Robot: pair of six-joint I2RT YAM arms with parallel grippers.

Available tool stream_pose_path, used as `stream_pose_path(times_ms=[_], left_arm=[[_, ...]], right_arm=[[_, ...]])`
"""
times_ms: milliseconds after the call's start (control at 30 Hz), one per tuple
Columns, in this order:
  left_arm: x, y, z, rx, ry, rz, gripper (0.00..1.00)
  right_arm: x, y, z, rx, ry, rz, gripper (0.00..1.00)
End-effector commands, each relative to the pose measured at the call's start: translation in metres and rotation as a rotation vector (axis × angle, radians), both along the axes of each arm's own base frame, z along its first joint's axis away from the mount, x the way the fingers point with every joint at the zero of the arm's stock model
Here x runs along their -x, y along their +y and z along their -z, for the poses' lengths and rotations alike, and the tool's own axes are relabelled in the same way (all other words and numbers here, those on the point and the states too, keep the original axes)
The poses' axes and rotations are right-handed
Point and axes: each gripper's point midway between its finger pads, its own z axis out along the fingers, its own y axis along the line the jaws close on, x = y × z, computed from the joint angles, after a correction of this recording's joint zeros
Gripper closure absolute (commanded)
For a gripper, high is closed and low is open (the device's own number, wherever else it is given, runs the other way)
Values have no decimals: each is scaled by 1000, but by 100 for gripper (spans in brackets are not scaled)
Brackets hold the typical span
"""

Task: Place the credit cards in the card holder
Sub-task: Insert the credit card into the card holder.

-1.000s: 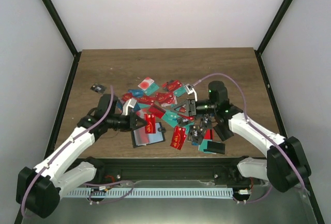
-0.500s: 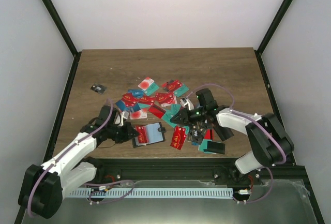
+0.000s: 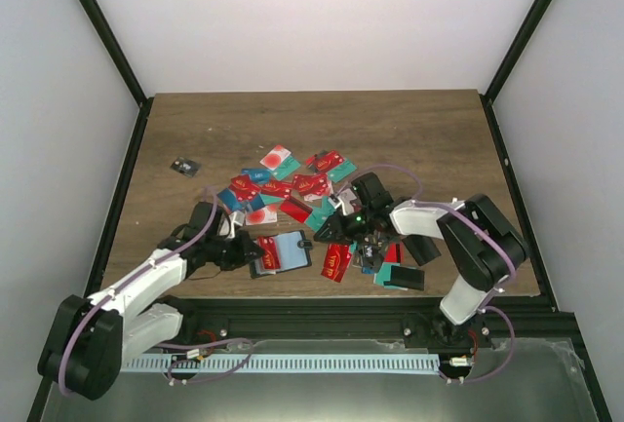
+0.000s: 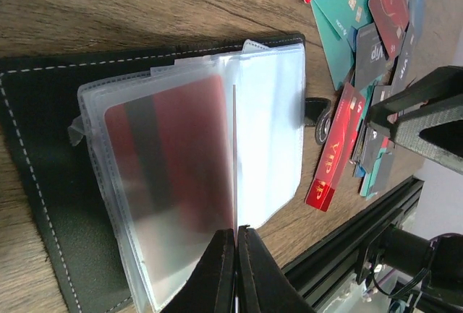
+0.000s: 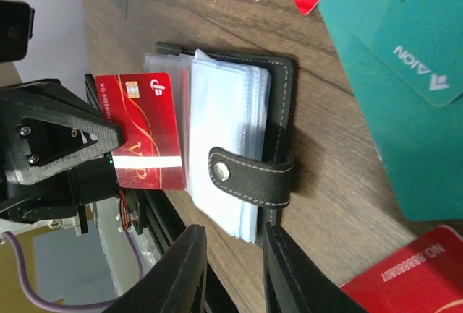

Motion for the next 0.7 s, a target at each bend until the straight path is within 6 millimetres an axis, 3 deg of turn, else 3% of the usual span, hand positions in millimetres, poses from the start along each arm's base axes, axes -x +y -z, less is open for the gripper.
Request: stream_pose_path(times_ms=[0,233,667], left_arm=[[-7,-7,-5,49,-32,10,96],[-8,-9,2,52,-21,21,96],[-8,-14,8,92,-7,24,96]], right_arm=[[-10,8,0,9,-33,-6,76],[-8,8,17,34,3,-18,78],[-2,12,29,36,34,-44,79]])
